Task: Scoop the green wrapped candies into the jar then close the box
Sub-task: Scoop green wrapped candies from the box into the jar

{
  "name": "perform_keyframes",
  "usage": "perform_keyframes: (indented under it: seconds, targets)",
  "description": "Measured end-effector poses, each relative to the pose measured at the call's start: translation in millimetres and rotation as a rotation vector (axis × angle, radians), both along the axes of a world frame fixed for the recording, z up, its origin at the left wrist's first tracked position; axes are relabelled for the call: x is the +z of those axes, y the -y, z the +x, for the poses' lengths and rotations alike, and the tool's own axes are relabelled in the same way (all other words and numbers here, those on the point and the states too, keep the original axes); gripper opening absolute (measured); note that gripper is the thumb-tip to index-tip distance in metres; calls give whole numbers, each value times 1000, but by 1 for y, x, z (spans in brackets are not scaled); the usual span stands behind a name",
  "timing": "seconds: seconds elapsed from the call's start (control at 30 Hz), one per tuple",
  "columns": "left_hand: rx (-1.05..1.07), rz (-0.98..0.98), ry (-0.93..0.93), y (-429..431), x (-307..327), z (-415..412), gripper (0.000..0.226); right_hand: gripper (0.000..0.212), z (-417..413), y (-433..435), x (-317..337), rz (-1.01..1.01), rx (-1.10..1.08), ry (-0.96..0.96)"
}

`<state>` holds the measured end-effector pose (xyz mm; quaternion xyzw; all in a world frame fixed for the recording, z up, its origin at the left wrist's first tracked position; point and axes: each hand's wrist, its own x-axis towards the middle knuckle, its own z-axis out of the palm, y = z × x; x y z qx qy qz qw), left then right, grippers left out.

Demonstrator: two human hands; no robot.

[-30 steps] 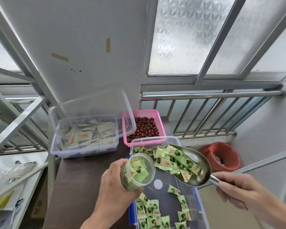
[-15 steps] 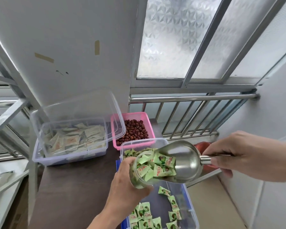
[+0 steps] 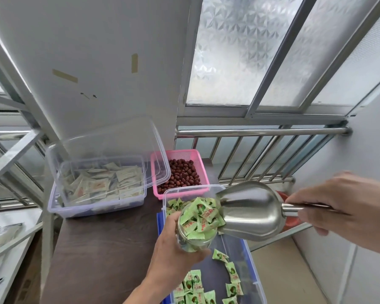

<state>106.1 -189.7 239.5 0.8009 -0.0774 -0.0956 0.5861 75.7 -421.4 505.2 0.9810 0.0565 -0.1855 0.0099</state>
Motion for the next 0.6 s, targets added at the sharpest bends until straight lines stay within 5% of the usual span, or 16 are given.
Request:
perform_keyframes:
  seconds: [0.23,0.6]
  targets:
    - [4,6,21,1,2,0,88,39,-8,8,16,10,-16,8]
    - [25,44,76,8,6,-2,84,28,1,-24,-8,-31,-22,-20]
